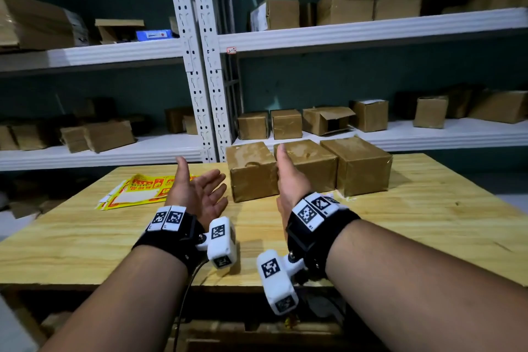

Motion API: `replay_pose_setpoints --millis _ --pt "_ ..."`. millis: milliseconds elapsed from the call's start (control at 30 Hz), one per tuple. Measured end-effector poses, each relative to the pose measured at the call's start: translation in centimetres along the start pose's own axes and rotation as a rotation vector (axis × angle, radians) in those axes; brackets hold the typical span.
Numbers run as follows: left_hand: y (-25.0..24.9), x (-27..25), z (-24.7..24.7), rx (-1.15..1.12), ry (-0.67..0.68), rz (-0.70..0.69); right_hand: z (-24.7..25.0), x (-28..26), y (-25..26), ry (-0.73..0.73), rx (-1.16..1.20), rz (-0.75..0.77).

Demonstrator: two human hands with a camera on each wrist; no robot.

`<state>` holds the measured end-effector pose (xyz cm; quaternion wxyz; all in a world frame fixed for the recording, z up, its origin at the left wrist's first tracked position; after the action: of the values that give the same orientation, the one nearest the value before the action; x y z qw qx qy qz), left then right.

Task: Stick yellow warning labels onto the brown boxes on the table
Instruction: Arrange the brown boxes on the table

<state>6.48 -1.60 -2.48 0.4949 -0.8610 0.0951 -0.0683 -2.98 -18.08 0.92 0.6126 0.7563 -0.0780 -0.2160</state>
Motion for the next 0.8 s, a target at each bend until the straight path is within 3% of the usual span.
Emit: replay_pose_setpoints --millis 200,500,667,800 --pt "0.1 0.3 -0.1 0.022 0.029 0.002 0.1 4.9 -1.6 0.016 0.046 -0.001" --pt "0.0 -0.2 -0.1 0.047 0.038 0.044 -0.2 0.8 -0.9 0.111 0.164 -0.015" --pt "-0.4 -2.7 -2.1 0.199 0.053 0.068 0.1 0.3 -1.4 0.128 -0.040 -0.011" --pt "-0.8 -5.1 -1.9 0.333 0.102 0.103 0.8 -4.2 -0.1 0.215 -0.075 -0.072"
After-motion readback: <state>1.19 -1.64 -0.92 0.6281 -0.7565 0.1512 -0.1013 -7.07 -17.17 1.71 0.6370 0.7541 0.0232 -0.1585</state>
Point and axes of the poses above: each hand's wrist, its own x-axis towards the middle knuckle, its own z-axis out of the back of the hand, y = z × x, the point moved 8 cm from there along x, towards the middle knuckle, and after that the axes turned 9 degrees about -z, right-handed, at the moved point
